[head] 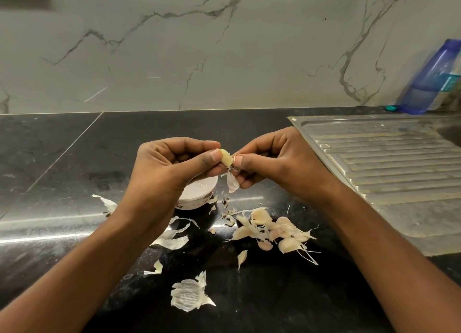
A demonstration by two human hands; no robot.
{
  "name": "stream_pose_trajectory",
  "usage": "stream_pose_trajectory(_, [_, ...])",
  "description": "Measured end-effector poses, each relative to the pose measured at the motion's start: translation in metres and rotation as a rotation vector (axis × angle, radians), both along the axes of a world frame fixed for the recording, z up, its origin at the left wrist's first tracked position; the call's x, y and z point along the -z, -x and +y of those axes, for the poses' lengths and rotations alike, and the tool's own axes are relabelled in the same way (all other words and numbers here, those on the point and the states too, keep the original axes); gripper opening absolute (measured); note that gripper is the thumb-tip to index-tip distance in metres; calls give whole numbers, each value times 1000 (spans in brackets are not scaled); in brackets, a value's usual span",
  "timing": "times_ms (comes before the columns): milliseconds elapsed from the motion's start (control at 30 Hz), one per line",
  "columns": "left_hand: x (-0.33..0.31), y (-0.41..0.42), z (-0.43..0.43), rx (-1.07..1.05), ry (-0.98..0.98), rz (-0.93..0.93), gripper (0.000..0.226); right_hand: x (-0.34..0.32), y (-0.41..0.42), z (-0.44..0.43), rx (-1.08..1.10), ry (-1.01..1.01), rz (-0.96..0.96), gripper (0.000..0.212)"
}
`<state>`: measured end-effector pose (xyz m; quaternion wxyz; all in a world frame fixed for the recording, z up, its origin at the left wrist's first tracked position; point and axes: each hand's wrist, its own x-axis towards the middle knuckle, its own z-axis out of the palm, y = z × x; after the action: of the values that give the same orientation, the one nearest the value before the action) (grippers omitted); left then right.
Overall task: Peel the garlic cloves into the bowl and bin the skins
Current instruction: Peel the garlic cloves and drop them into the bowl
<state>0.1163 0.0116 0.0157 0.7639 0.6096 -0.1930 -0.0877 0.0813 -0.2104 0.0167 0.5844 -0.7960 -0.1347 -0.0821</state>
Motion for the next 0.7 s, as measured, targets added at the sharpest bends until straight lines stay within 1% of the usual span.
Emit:
stream_pose_trajectory(167, [-1, 1, 0, -37, -3, -26, 32, -1, 0, 1, -16, 0, 11, 15])
stream_pose_trajectory(333, [0, 1, 0, -27, -7, -20, 31, 1, 0, 2, 0, 25, -18, 12])
stream_pose_trajectory(567, [-1, 1, -1, 36, 21, 47, 31, 1, 0, 2, 44, -4, -75, 10])
stream_pose_trajectory(700, [-2, 2, -1, -6, -52, -24, 31, 1, 1, 3, 76, 47, -150, 6])
